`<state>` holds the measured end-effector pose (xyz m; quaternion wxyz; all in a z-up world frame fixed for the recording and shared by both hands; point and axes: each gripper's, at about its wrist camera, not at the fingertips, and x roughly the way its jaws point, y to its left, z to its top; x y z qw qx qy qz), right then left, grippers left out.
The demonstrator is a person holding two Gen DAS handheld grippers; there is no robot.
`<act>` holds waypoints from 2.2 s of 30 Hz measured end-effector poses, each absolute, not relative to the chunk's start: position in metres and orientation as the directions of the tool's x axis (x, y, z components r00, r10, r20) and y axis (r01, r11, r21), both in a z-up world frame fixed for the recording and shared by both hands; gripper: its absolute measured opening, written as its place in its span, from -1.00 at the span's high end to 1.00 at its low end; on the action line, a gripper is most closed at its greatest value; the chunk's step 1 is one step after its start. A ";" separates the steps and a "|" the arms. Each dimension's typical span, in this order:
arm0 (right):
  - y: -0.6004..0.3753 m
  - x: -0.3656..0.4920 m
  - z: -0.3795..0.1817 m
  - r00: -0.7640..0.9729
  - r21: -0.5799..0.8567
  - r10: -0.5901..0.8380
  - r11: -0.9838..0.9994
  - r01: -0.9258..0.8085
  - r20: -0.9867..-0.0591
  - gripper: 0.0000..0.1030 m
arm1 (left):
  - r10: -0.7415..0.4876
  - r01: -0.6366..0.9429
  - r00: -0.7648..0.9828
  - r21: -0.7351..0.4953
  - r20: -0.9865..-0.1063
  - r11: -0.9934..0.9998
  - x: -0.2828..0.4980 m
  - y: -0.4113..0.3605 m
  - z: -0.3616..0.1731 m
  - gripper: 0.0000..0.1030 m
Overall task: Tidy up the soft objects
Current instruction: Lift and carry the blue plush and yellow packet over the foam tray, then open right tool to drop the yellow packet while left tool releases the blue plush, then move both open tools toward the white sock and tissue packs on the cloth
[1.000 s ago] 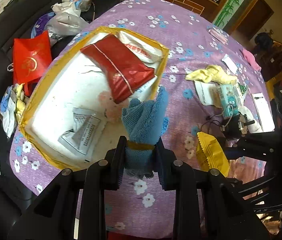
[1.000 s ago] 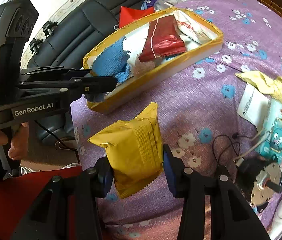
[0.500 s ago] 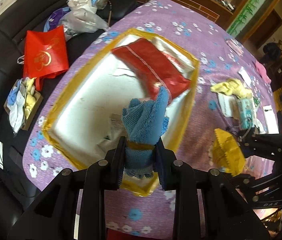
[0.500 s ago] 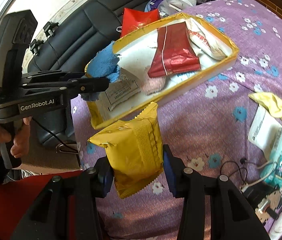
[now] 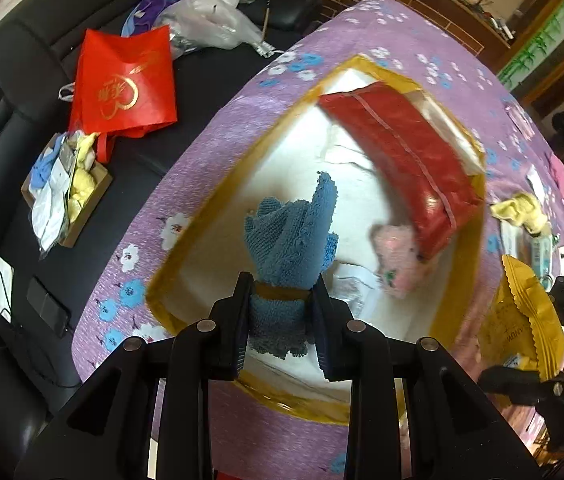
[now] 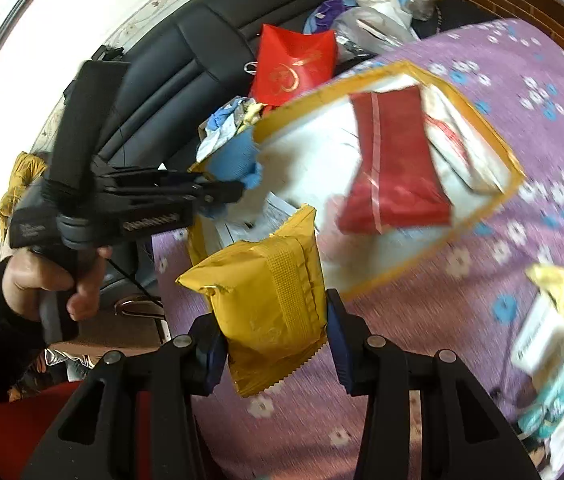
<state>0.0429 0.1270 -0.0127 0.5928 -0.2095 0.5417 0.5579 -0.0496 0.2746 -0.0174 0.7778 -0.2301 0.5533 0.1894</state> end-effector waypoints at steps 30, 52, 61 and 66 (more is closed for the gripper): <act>0.176 0.018 -0.071 -0.176 0.253 0.284 0.262 -0.931 -0.943 -0.10 | 0.003 -0.527 0.271 -0.146 -0.963 0.837 -0.064 0.270 -0.038 0.41; 0.111 0.023 -0.028 -0.168 0.311 0.392 0.335 -0.890 -0.904 -0.31 | -0.018 -0.563 0.298 -0.191 -0.954 0.804 -0.073 0.273 -0.006 0.13; 0.037 0.033 -0.021 -0.138 0.327 0.407 0.443 -0.835 -0.903 -0.41 | -0.077 -0.600 0.295 -0.248 -0.952 0.761 -0.069 0.271 0.004 -0.09; 0.000 0.045 -0.025 -0.100 0.327 0.409 0.536 -0.778 -0.907 -0.41 | -0.090 -0.579 0.280 -0.243 -0.956 0.778 -0.053 0.258 0.012 -0.09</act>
